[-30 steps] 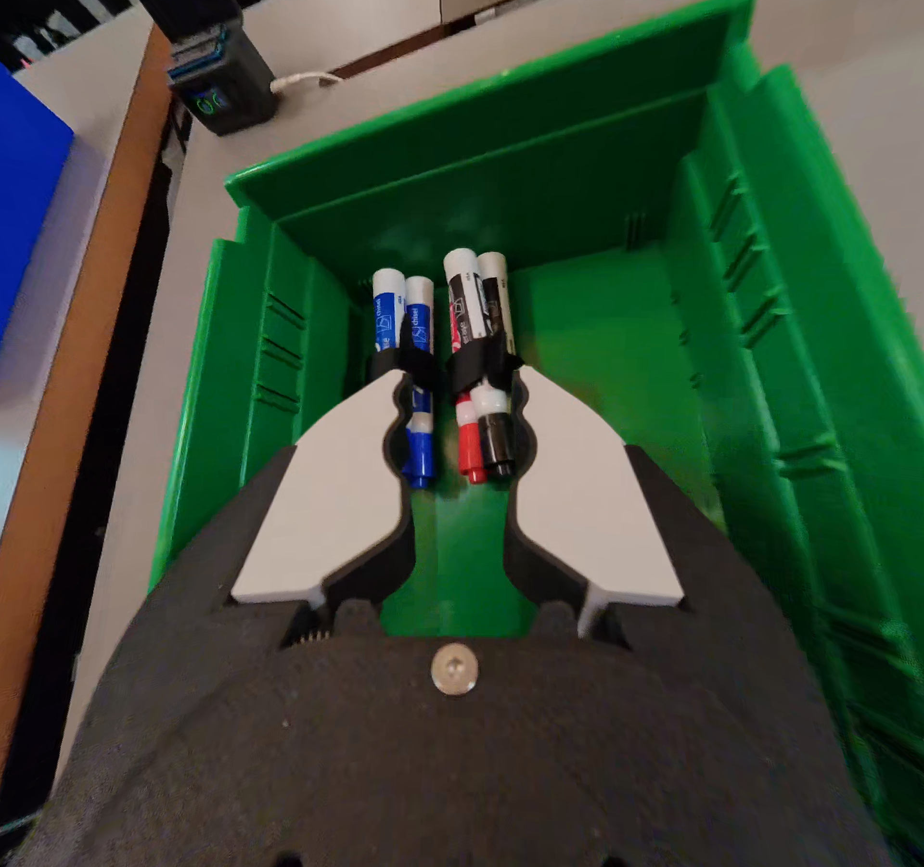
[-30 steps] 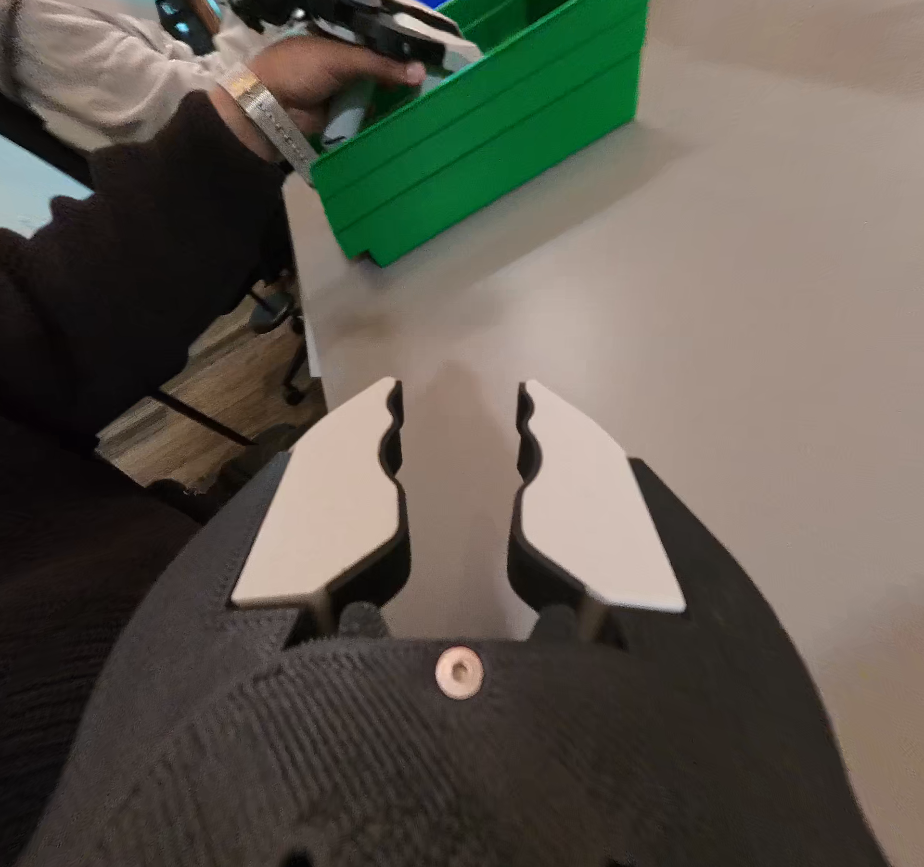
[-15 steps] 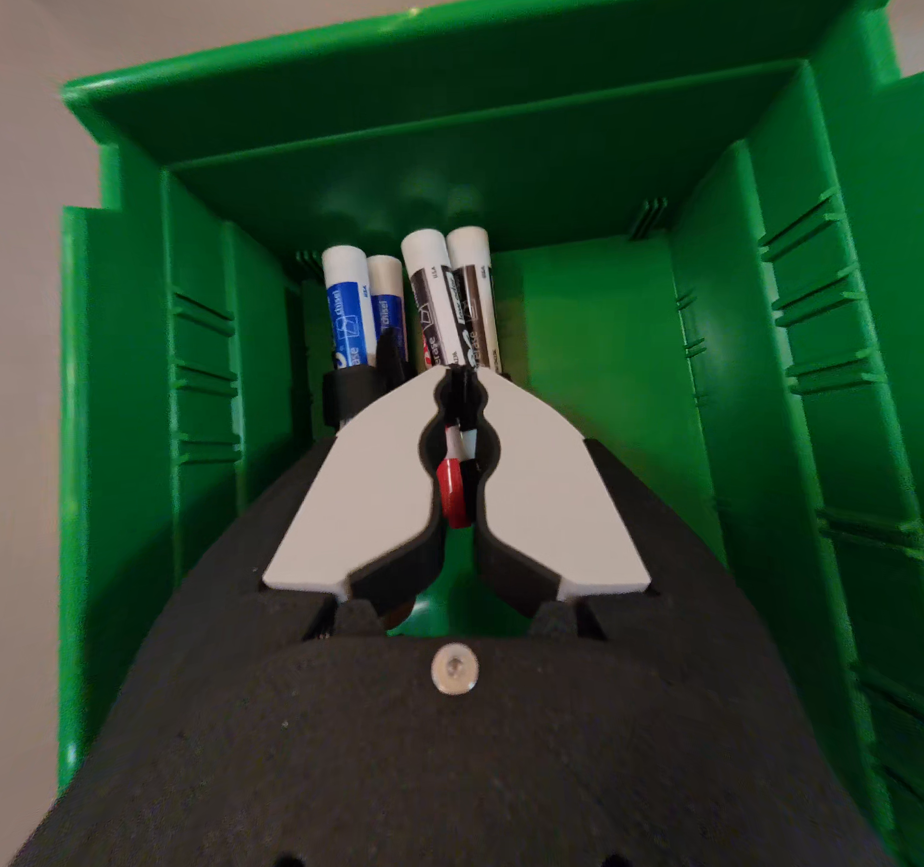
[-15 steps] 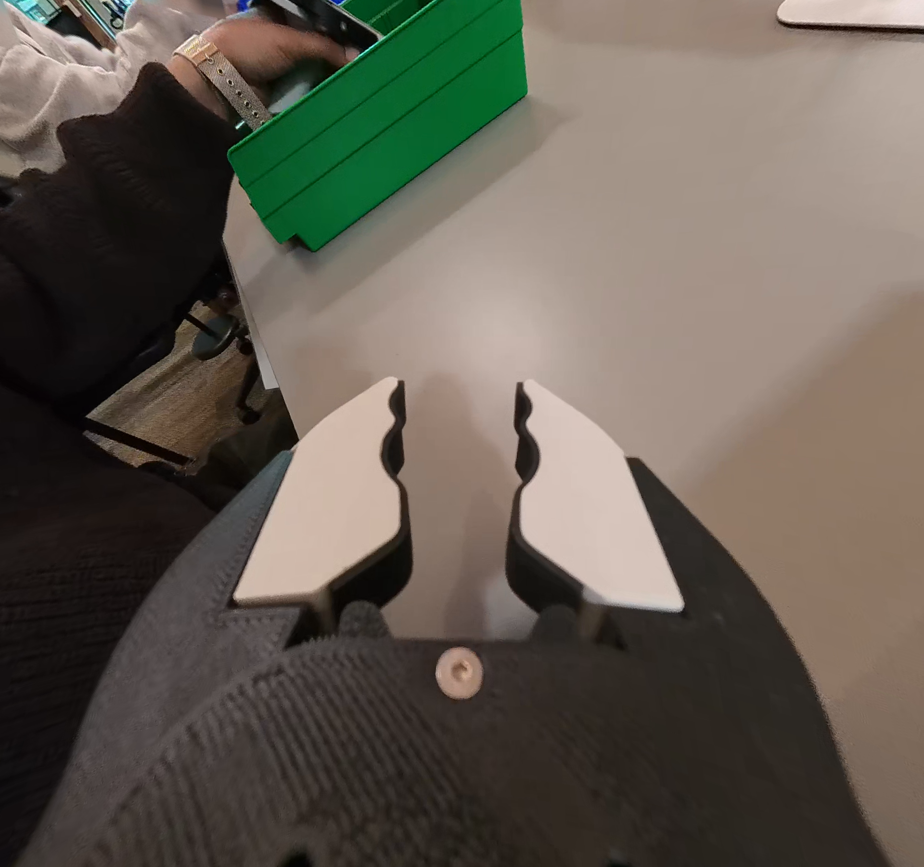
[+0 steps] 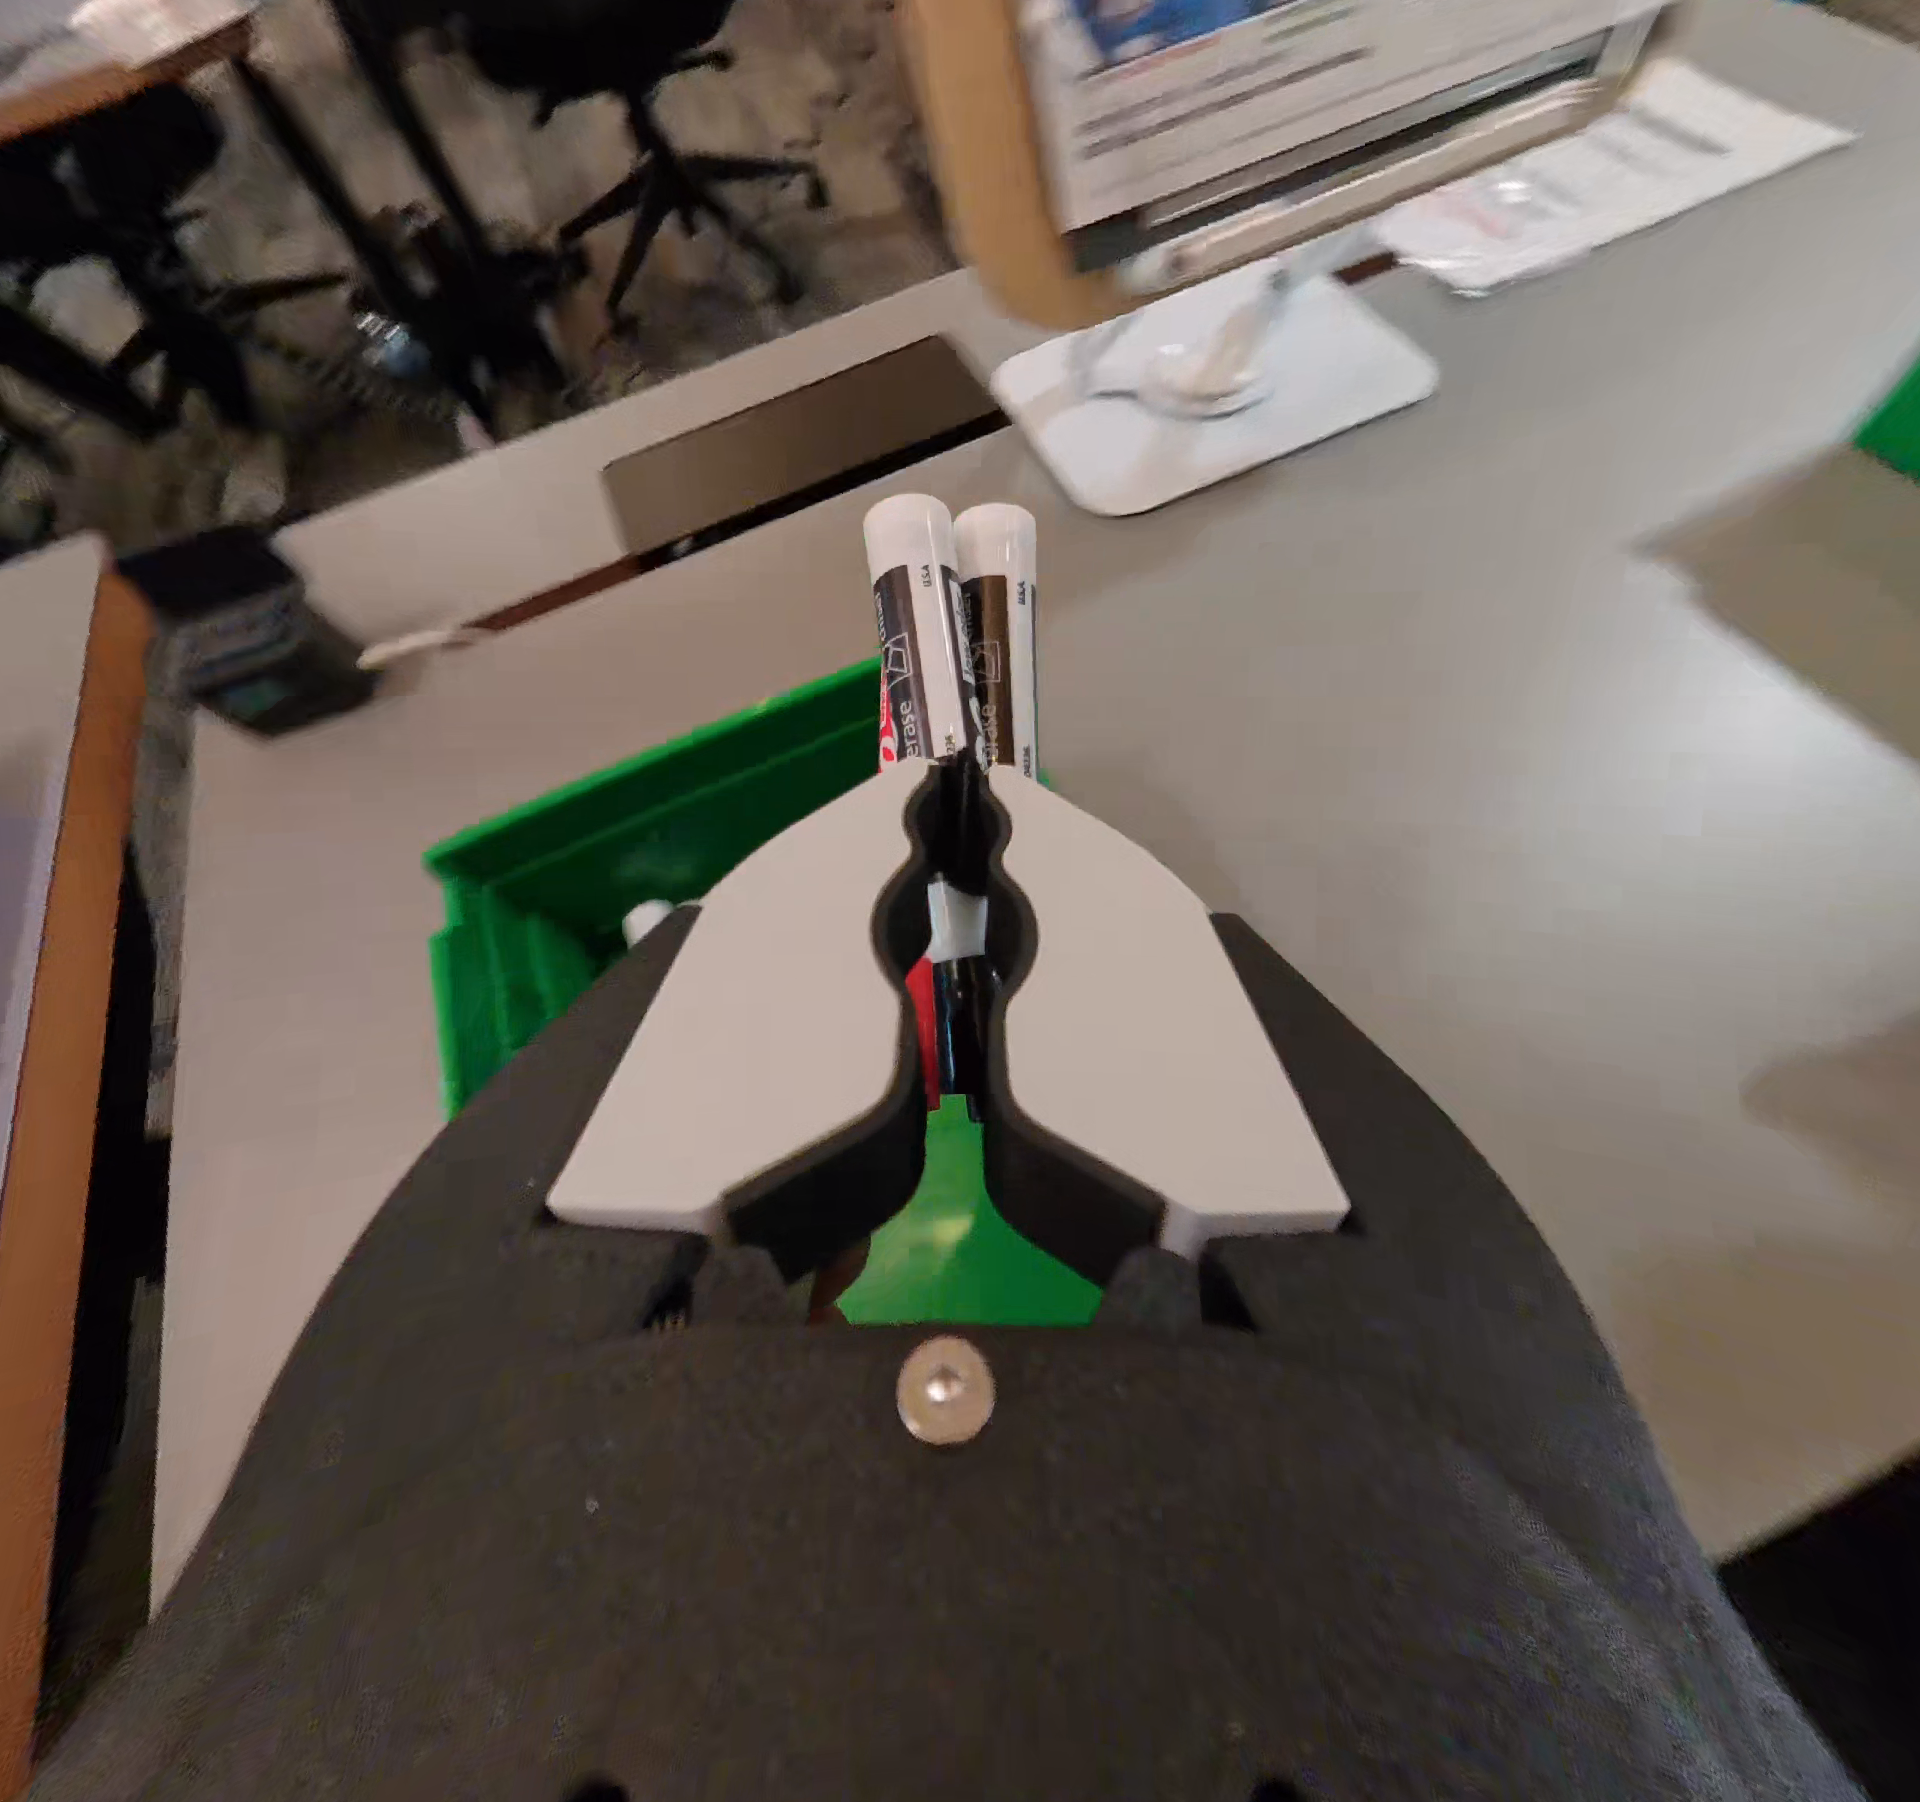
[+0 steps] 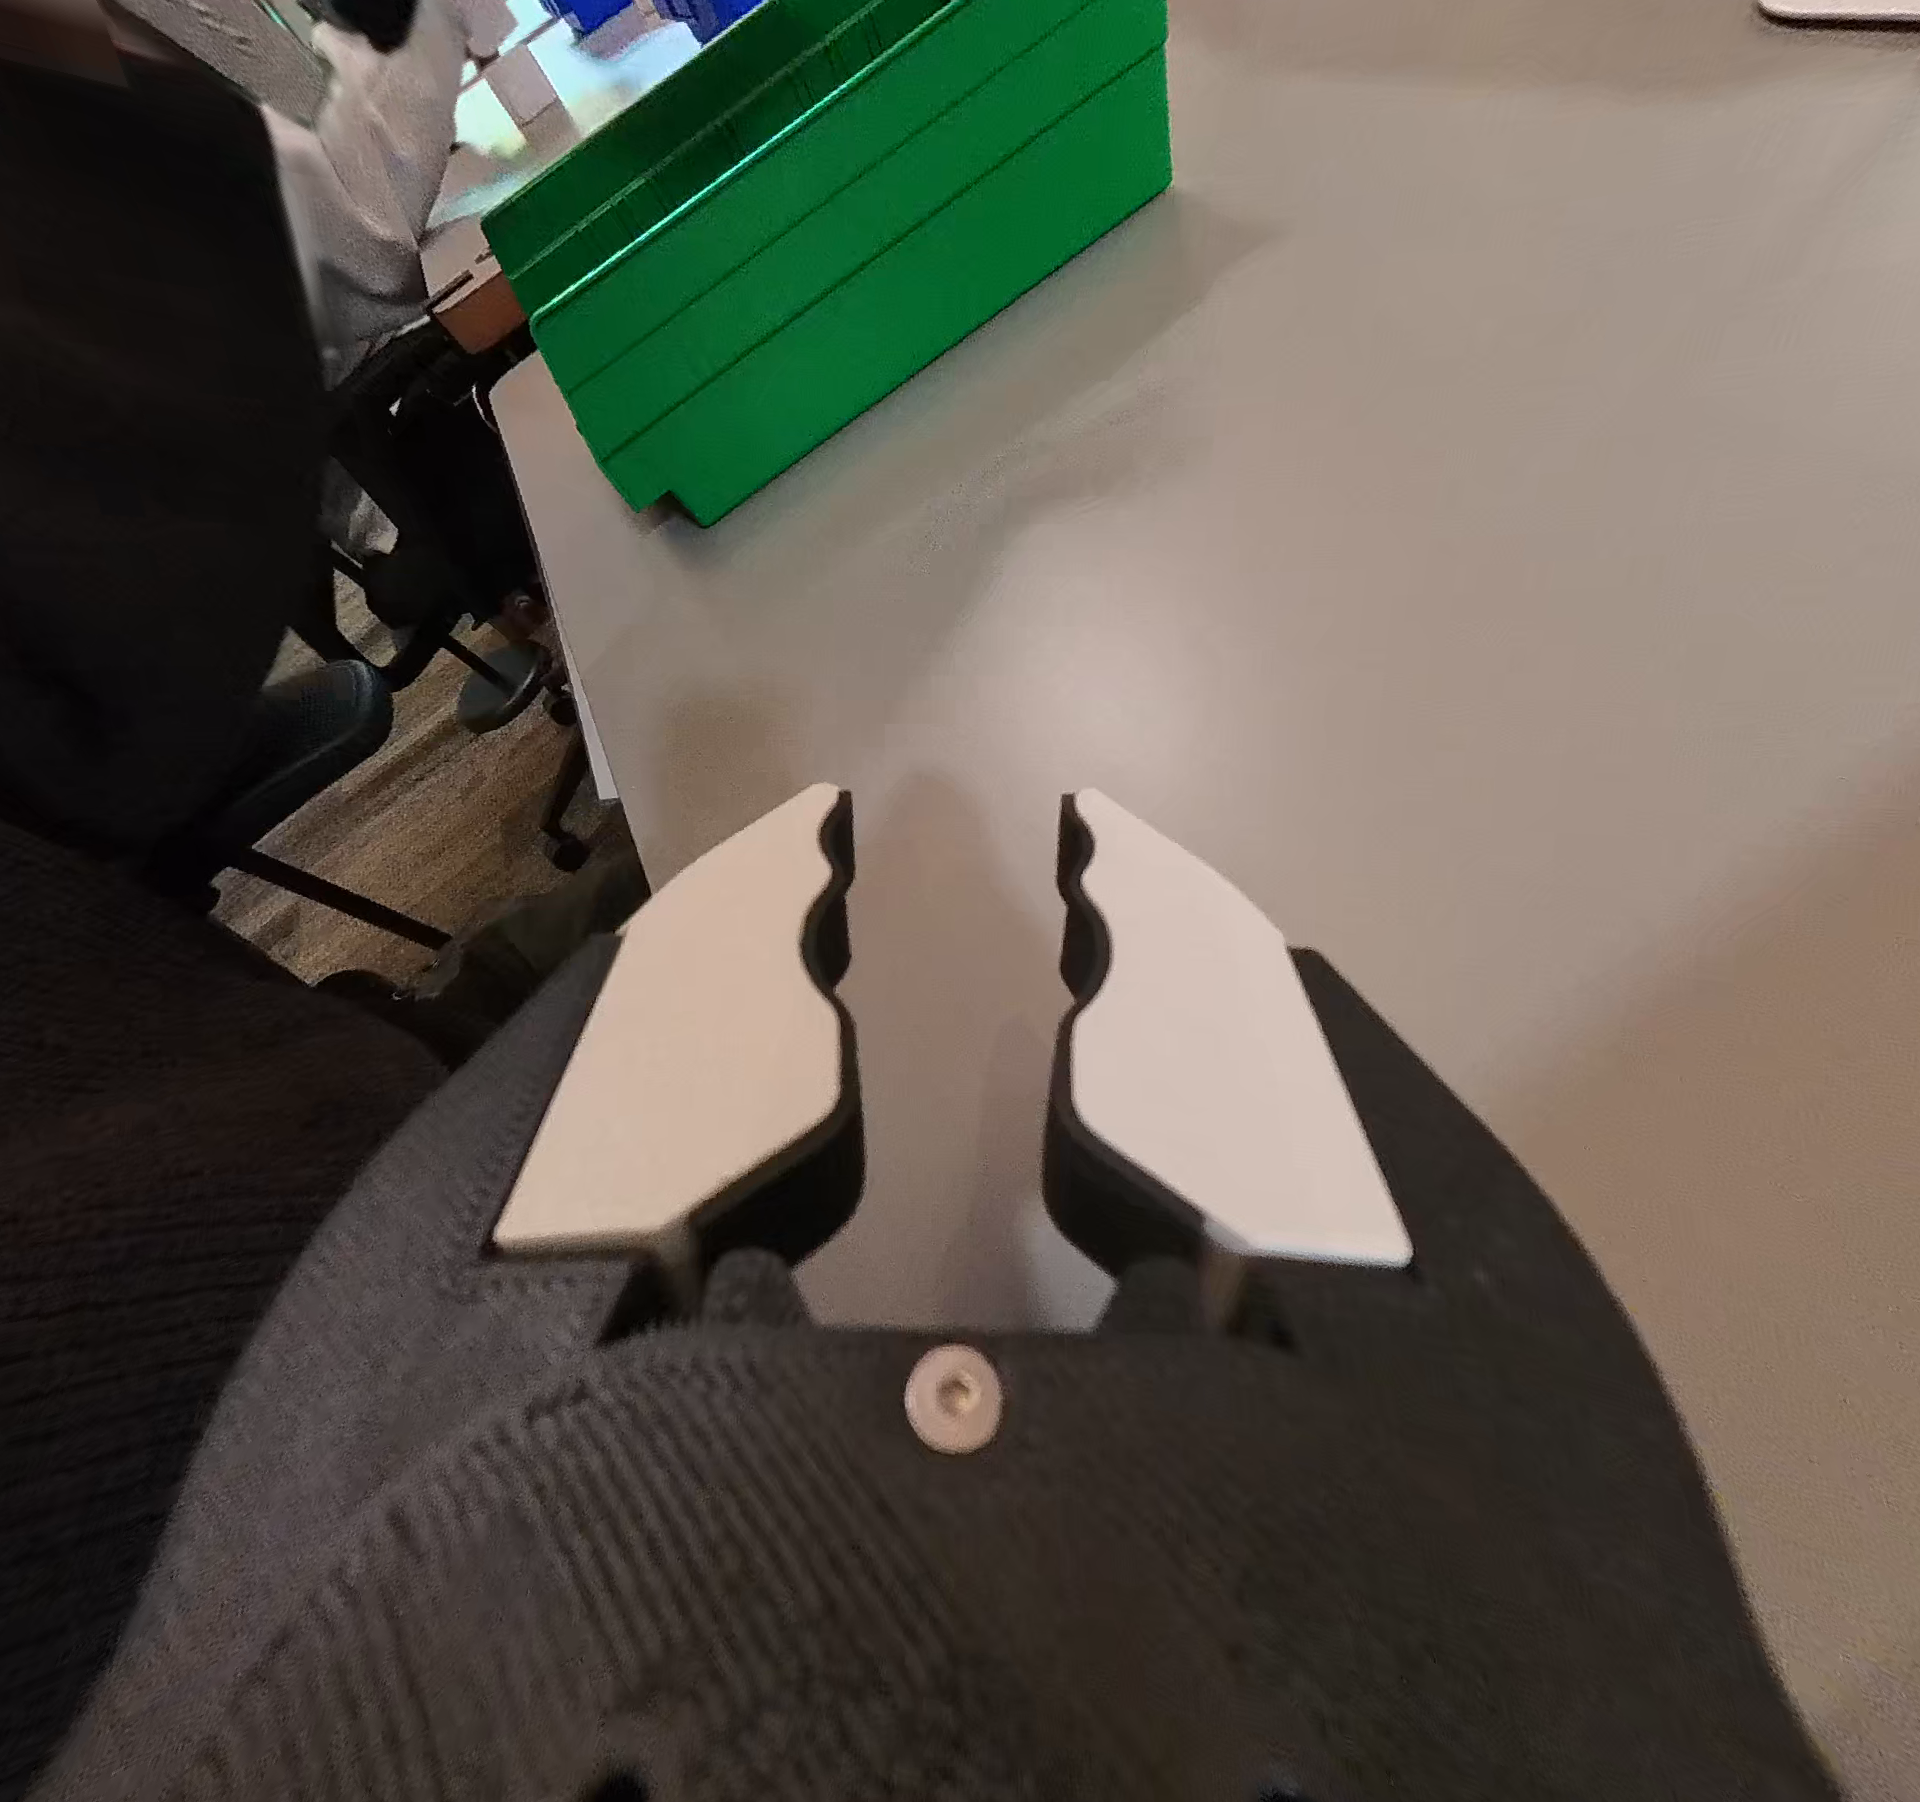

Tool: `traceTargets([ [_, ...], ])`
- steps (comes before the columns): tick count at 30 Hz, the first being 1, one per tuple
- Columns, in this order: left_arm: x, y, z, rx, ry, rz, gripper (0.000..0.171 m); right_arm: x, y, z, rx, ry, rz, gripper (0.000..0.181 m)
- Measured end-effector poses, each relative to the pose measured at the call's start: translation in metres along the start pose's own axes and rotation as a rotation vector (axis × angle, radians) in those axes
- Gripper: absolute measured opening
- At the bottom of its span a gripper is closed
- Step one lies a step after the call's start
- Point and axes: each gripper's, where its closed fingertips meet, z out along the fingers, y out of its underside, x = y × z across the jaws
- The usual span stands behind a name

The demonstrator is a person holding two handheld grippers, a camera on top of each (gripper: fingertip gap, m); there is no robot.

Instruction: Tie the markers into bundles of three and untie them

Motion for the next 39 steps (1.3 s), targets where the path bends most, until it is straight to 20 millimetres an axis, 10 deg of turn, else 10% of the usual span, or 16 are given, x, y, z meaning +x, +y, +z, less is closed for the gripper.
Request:
traceTargets([
  [7, 0.136, -0.031, -0.002, 0.045, 0.329, 0.196, 0.008, 0.005, -0.007, -0.007, 0.03, 0.049, -0.072, 0.038],
  [17, 0.283, -0.002, 0.032, 0.011, 0.717, 0.233, 0.008, 0.003, -0.044, -0.03, 0.302, -0.165, 0.248, 0.061],
  [39, 0.381, 0.005, 0.034, 0.019, 0.934, 0.302, 0.007, 0.025, -0.057, -0.084, 0.591, -0.208, 0.547, 0.064],
])
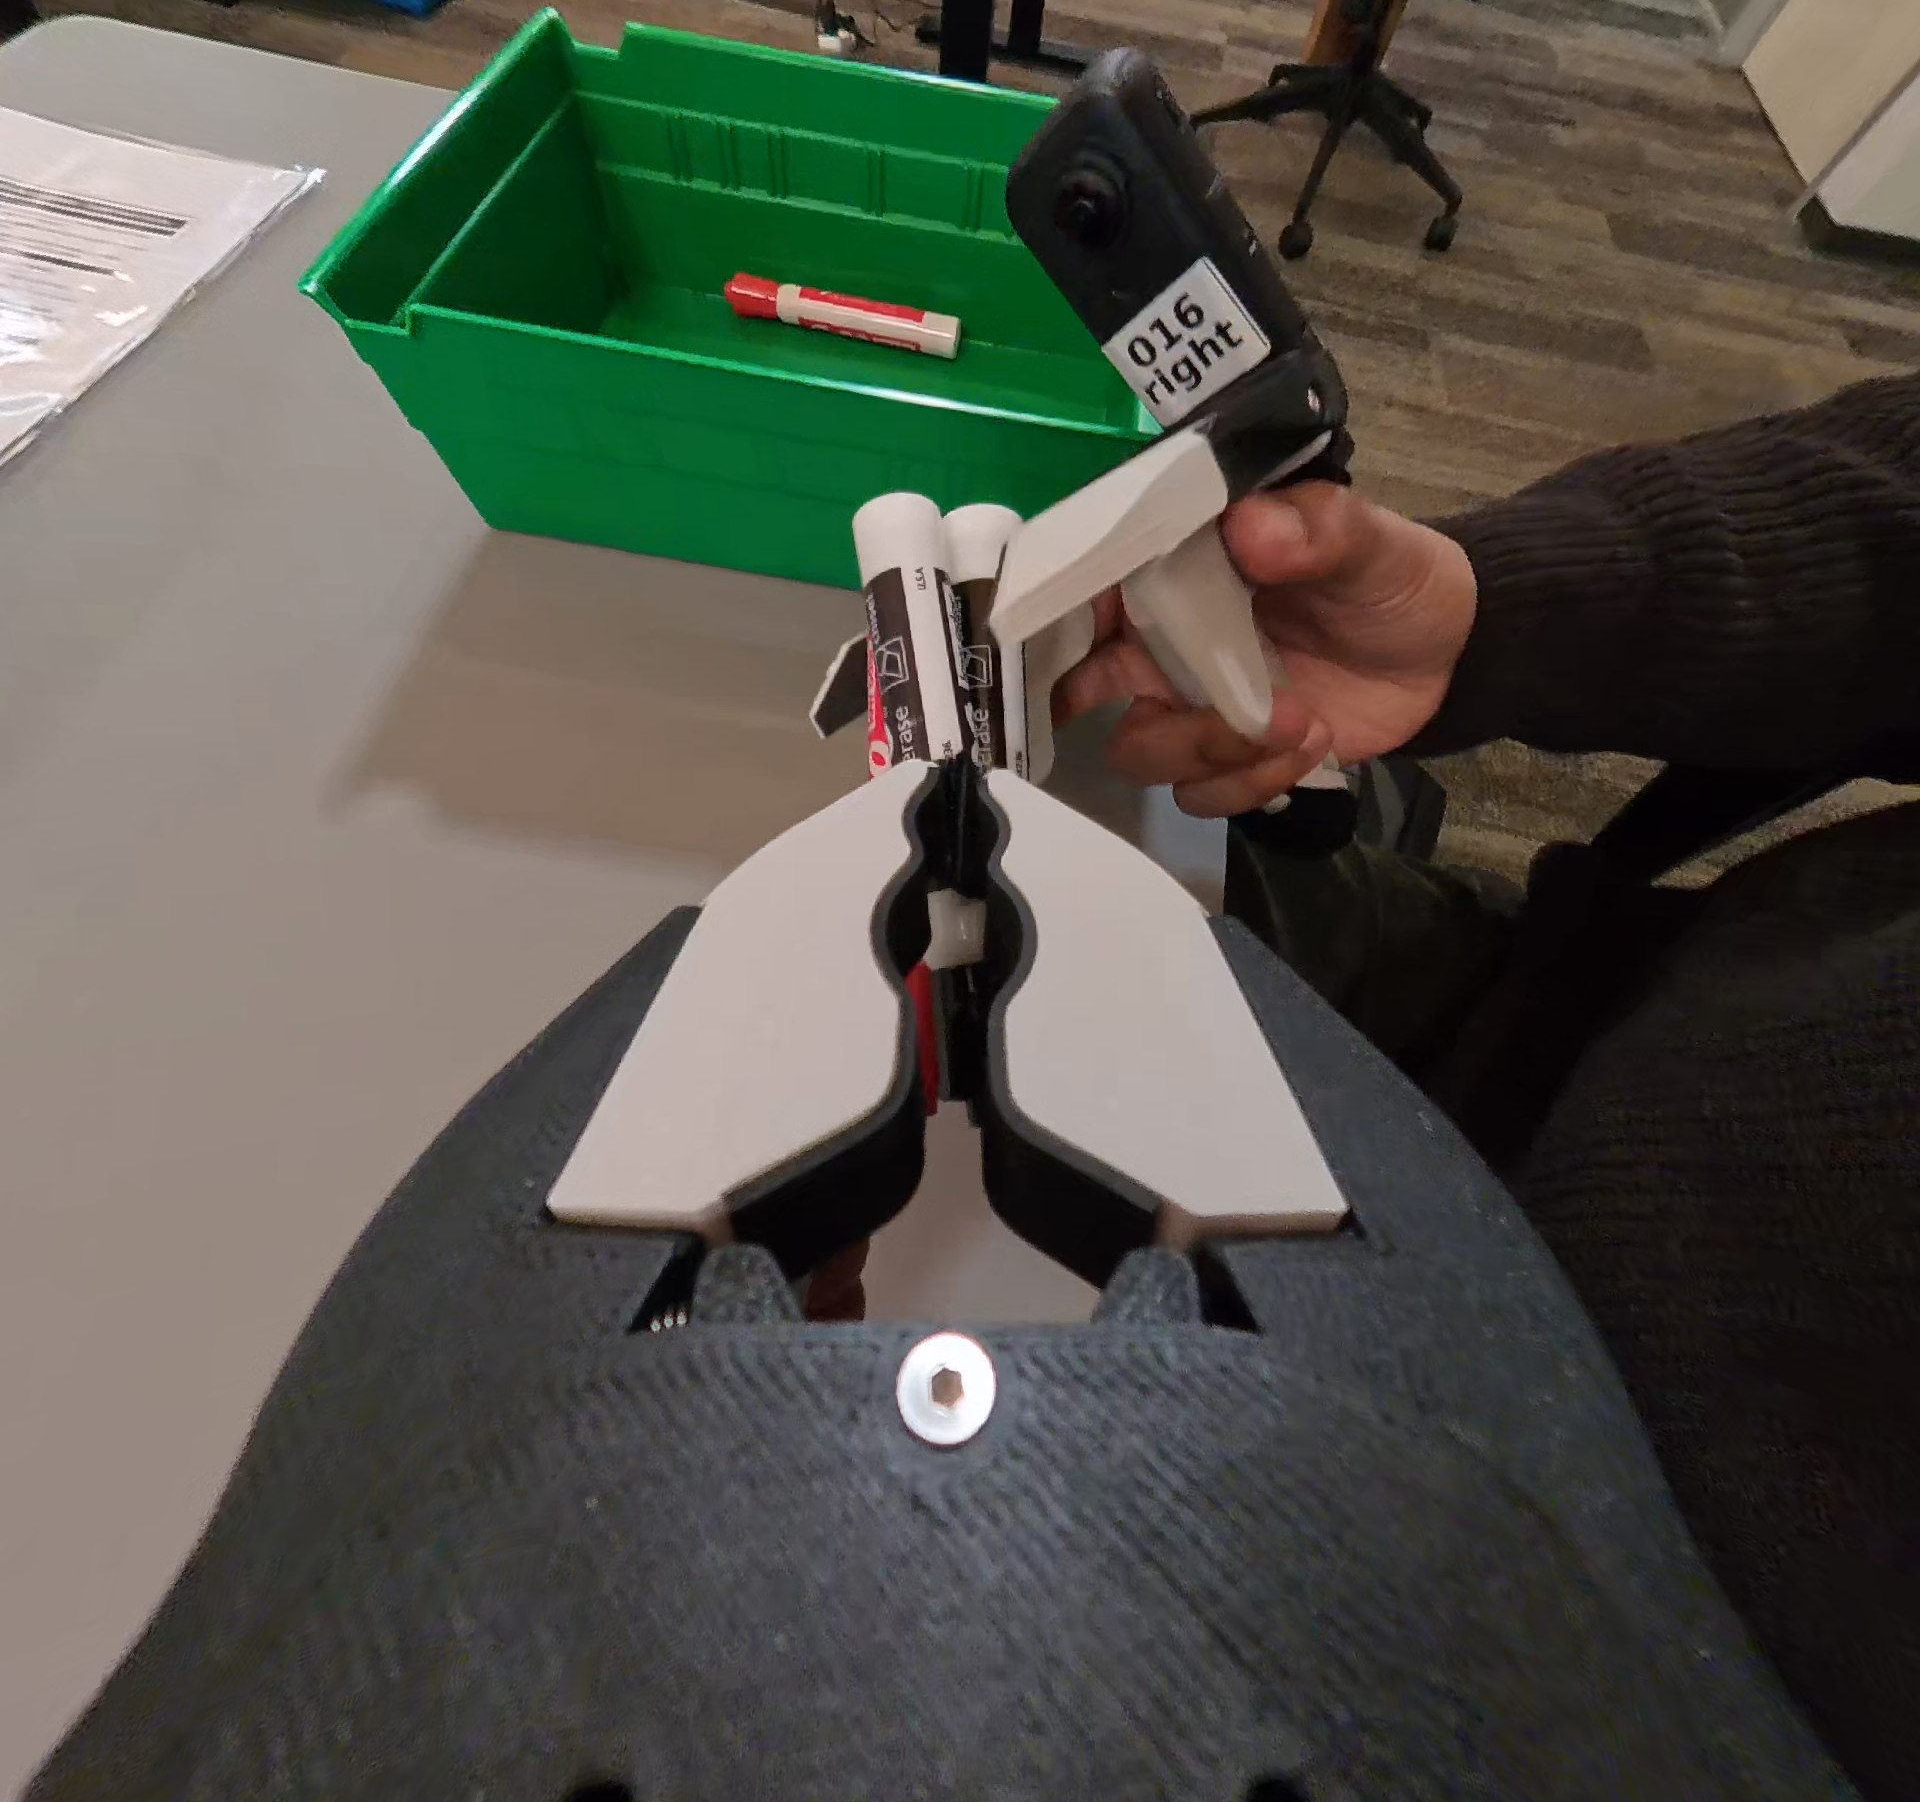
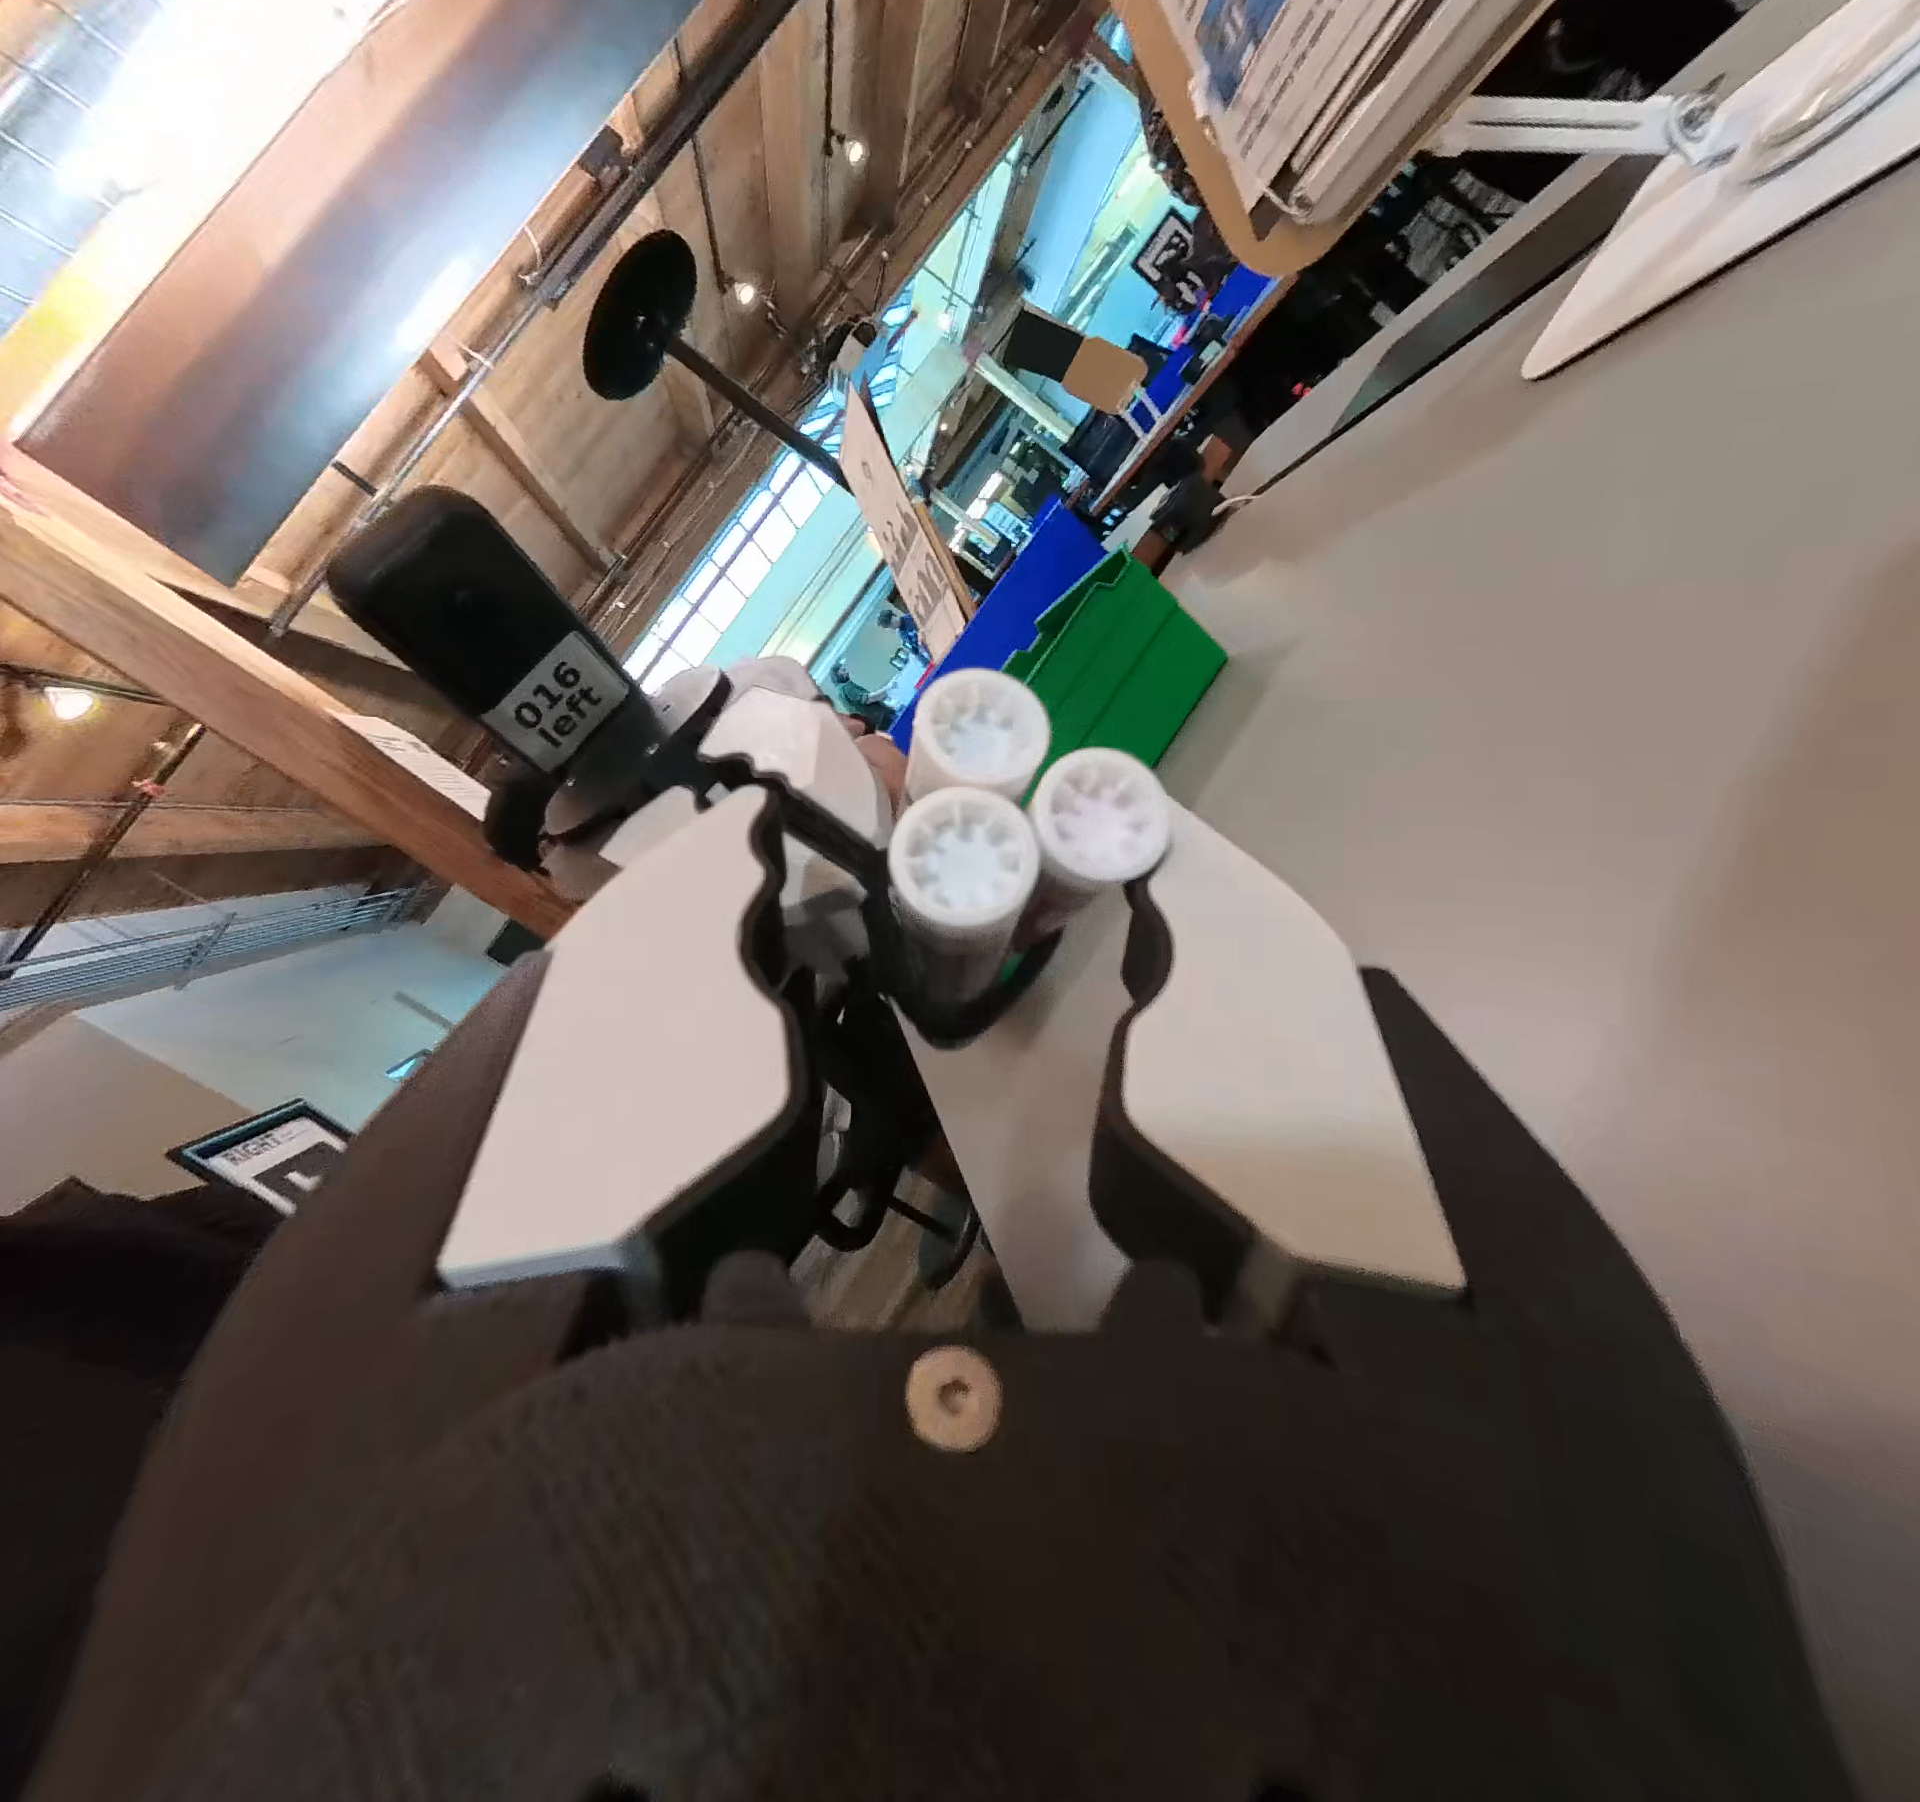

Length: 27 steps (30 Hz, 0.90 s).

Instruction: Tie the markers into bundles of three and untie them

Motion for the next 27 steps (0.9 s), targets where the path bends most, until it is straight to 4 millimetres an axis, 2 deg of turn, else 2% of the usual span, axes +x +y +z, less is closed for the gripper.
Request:
traceTargets([
  [7, 0.008, -0.005, 0.002, 0.035, 0.015, -0.022, 0.006, 0.002, 0.011, 0.007, -0.036, 0.026, 0.004, 0.063],
  [10, 0.012, -0.004, 0.003, 0.017, 0.027, -0.006, 0.007, 0.0, 0.009, 0.007, -0.011, 0.015, 0.015, 0.05],
  [14, 0.016, -0.003, 0.002, 0.034, 0.023, -0.006, 0.007, -0.001, 0.007, 0.008, 0.002, 0.012, 0.029, 0.045],
  [20, 0.009, 0.006, 0.0, 0.019, -0.064, 0.043, 0.008, 0.003, 0.008, 0.014, 0.006, 0.034, 0.067, 0.038],
  [24, 0.002, 0.013, -0.004, 0.037, -0.098, -0.005, 0.007, 0.011, 0.011, 0.022, -0.016, 0.064, 0.082, 0.038],
  [27, -0.01, 0.02, -0.01, 0.054, -0.13, -0.068, 0.018, 0.019, 0.015, 0.027, -0.031, 0.096, 0.118, 0.037],
])
